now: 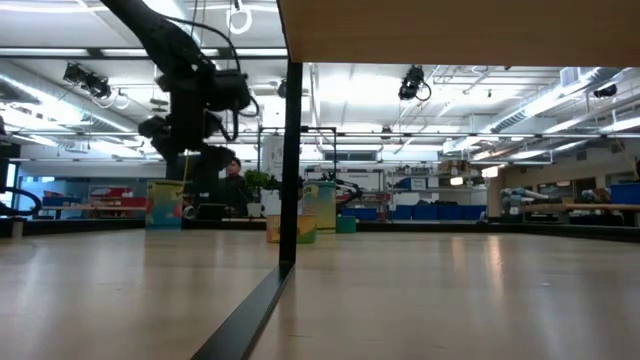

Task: Pick and place cans onto a shelf
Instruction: Put the canned tomatoes aligned with the other canned tomatoes on the shelf

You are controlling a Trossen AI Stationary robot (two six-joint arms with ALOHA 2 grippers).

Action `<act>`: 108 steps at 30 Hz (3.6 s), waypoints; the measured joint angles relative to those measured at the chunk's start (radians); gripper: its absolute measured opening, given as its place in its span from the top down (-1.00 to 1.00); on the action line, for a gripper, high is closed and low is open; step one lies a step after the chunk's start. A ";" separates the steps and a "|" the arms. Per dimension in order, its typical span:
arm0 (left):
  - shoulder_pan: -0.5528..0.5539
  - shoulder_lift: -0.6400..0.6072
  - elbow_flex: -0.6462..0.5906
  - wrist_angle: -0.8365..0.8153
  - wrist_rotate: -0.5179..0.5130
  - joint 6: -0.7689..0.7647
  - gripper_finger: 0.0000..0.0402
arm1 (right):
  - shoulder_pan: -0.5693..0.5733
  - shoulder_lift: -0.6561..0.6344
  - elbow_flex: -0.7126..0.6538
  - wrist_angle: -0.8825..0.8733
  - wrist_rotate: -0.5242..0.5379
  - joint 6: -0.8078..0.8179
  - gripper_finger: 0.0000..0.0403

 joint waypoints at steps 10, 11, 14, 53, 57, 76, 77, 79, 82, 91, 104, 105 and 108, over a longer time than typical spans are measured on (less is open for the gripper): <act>0.036 0.079 0.029 -0.045 0.009 0.004 -0.15 | 0.000 0.000 0.000 -0.012 -0.003 0.019 0.29; 0.036 0.079 0.029 -0.044 0.008 0.011 -0.08 | 0.000 0.000 0.000 -0.012 -0.003 0.019 0.29; 0.043 0.079 0.029 -0.025 0.010 0.048 0.16 | 0.000 0.000 0.000 -0.012 -0.003 0.020 0.29; -0.588 -0.140 0.065 0.211 0.239 0.449 0.98 | 0.006 -0.004 0.003 0.035 0.297 -0.130 0.29; -0.649 -0.141 0.128 0.286 0.234 0.548 0.98 | 0.007 -0.003 0.004 0.038 0.296 -0.169 0.29; -0.807 -0.138 0.161 0.568 0.317 0.769 0.98 | -0.024 0.067 0.006 0.228 -0.150 -0.208 -0.41; -0.807 -0.138 0.161 0.568 0.316 0.778 0.98 | -0.028 0.083 0.006 0.236 -0.143 -0.214 -0.49; -0.812 -0.138 0.161 0.569 0.316 0.782 0.98 | -0.039 0.115 0.006 0.258 -0.120 -0.233 -0.65; -0.813 -0.138 0.161 0.570 0.328 0.790 0.98 | -0.063 0.162 0.005 0.322 -0.081 -0.244 -0.87; -0.803 -0.138 0.160 0.582 0.393 0.830 0.98 | -0.171 0.213 0.005 0.411 -0.244 -0.183 -0.94; -0.766 -0.089 0.159 0.693 0.519 0.963 0.98 | -0.251 0.250 0.005 0.400 -0.384 -0.166 -0.98; -0.765 -0.075 0.159 0.714 0.528 0.964 0.98 | -0.252 0.260 0.005 0.399 -0.381 -0.168 -0.97; -0.766 -0.049 0.159 0.731 0.523 0.964 0.98 | -0.251 0.280 0.005 0.403 -0.374 -0.168 -0.94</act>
